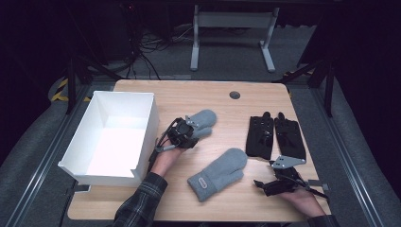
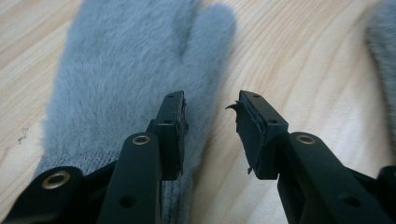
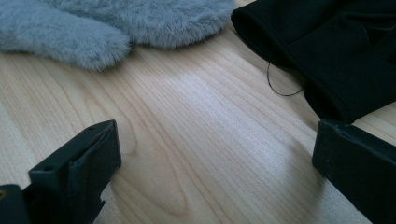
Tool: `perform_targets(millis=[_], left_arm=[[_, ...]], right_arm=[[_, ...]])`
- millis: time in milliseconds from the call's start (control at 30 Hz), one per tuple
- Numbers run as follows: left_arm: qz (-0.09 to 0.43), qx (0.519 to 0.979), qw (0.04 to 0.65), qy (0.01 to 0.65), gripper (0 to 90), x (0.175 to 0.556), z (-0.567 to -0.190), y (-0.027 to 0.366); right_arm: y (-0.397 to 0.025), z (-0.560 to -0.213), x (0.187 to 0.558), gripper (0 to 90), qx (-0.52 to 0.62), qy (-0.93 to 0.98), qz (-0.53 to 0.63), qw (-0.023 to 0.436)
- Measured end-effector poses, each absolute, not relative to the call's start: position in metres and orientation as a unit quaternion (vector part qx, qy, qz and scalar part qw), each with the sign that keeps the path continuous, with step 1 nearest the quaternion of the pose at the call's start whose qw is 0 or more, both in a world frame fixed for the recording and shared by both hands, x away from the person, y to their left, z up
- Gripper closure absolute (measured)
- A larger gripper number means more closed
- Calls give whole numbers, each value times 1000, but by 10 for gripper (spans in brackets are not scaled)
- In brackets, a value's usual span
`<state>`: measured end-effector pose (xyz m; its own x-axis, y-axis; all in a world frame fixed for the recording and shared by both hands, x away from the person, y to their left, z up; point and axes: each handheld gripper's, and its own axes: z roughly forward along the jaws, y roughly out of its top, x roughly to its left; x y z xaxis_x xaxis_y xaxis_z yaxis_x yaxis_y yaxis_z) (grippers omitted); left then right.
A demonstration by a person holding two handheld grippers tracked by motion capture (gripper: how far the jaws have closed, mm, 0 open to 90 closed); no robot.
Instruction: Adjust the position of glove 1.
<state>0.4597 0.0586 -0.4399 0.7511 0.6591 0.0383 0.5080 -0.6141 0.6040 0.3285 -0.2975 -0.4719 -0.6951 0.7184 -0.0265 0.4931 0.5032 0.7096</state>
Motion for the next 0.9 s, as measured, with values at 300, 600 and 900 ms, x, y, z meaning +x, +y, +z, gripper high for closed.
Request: perform_targets(millis=[300,600,900], left_arm=[[117,887,286,343,899,465,-449,57],[93,868,328,361,900,459,-437,57],[128,865,332,353,898,458,-424,59]], right_arm=[[-297,-472,328,14,356,852,349,161],[-298,-472,329,14,355,852,349,161],[-297,-472,329,14,356,852,349,161]])
